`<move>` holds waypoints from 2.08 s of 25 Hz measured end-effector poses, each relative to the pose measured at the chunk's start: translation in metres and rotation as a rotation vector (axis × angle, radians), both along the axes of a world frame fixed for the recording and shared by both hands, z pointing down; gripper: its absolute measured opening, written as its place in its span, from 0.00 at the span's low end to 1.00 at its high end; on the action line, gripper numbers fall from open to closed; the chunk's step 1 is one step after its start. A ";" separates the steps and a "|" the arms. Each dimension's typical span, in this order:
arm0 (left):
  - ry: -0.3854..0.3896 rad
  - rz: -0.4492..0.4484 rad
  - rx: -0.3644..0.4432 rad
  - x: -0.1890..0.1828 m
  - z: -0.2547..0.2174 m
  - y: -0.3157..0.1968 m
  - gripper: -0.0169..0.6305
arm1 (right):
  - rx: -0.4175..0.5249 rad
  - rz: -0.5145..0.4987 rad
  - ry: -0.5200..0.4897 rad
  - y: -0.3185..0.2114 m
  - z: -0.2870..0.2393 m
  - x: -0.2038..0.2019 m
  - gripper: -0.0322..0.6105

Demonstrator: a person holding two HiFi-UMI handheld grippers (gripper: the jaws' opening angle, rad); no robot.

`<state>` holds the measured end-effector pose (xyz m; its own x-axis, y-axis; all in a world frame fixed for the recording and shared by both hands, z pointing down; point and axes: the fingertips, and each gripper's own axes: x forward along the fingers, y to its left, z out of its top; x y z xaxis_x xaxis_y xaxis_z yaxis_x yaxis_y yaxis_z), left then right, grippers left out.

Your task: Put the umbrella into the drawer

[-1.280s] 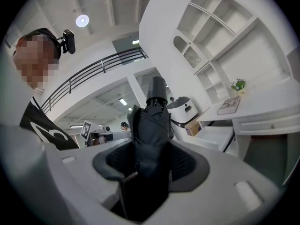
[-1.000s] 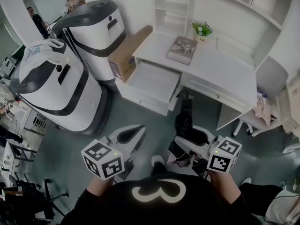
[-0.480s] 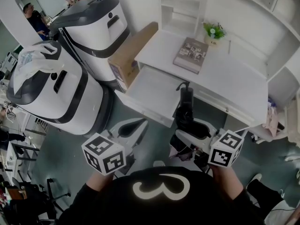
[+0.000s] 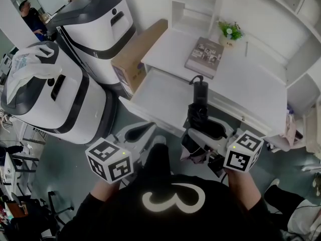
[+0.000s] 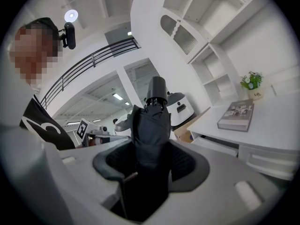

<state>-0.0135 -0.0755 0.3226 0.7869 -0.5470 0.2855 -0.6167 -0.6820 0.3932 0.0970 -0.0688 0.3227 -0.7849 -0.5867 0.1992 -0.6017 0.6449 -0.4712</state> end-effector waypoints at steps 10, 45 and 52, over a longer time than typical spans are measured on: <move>-0.014 0.032 -0.042 -0.006 0.023 -0.085 0.04 | -0.020 0.012 0.054 -0.084 0.015 -0.015 0.41; -0.074 -0.081 -0.240 -0.067 0.140 -0.237 0.04 | -0.323 -0.280 0.462 -0.234 0.254 -0.096 0.41; -0.079 -0.076 -0.273 -0.071 0.158 -0.236 0.04 | -0.371 -0.311 0.549 -0.243 0.305 -0.101 0.41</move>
<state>-0.0842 -0.3120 0.4811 0.7161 -0.4977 0.4894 -0.6980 -0.5082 0.5044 -0.0042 -0.3118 0.6273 -0.6342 -0.1706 0.7542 -0.6291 0.6808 -0.3750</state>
